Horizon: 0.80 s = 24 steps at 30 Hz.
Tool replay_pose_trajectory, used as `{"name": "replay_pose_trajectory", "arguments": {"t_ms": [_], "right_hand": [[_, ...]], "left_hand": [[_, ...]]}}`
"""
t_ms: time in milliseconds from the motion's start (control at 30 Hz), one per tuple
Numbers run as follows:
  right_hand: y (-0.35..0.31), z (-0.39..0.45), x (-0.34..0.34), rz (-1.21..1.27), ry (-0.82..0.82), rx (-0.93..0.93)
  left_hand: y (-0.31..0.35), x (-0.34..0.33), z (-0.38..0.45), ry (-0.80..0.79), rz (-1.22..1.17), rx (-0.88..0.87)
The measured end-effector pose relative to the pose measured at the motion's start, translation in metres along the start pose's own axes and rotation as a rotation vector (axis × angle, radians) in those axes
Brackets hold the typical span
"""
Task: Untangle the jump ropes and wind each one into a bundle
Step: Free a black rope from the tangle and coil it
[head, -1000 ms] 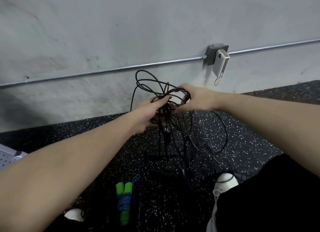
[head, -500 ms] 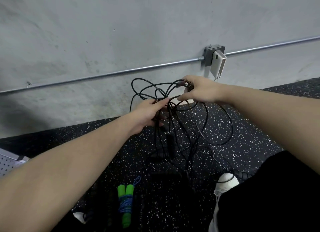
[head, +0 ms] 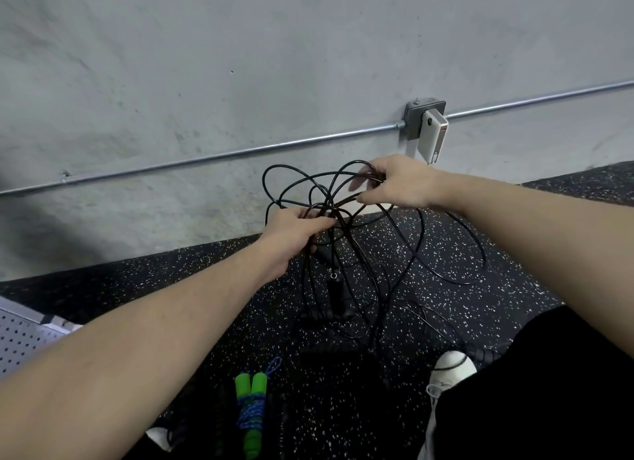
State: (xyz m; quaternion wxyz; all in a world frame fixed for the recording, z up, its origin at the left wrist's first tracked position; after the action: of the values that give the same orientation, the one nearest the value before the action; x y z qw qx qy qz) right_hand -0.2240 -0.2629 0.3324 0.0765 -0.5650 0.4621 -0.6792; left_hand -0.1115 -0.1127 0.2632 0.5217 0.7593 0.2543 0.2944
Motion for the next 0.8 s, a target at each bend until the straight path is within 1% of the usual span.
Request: {"name": "replay_pose_trajectory", "arguments": {"t_ms": [100,200,267,400,567,600,700,800], "right_hand": [[0.001,0.000,0.004,0.003,0.021,-0.032],[0.001,0.001,0.006,-0.032,0.025,-0.036],[0.002,0.001,0.008,-0.073,0.032,-0.030],[0.000,0.000,0.008,-0.058,0.041,-0.022],[0.000,0.000,0.013,0.123,0.078,-0.030],[-0.001,-0.001,0.012,0.157,0.065,-0.024],[-0.007,-0.004,0.001,0.298,-0.048,-0.014],[-0.004,-0.007,-0.007,0.465,-0.155,-0.137]], "left_hand": [[0.004,0.000,-0.002,0.000,-0.058,-0.011],[0.006,-0.003,-0.004,-0.081,-0.113,0.039],[0.005,-0.005,-0.005,-0.136,-0.113,0.067],[0.006,-0.006,-0.006,-0.168,-0.094,0.080],[0.007,-0.007,-0.008,-0.143,-0.122,0.082],[0.006,-0.009,-0.009,-0.145,-0.135,0.074],[0.008,-0.015,-0.011,-0.169,-0.159,0.024],[0.009,-0.015,-0.009,-0.174,-0.185,0.000]]}}
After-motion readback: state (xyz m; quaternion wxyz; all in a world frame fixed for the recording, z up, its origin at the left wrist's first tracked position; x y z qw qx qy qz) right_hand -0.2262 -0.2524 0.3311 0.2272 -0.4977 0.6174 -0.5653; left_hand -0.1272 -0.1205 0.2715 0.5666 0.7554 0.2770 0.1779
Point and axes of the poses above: each hand's wrist, its own z-axis towards the middle knuckle, its own x-axis out of the back of the hand, y = z × x, the point moved 7 cm from there along z, towards the middle knuckle, and after that the axes turned 6 degrees about y, right-handed, at the moved point
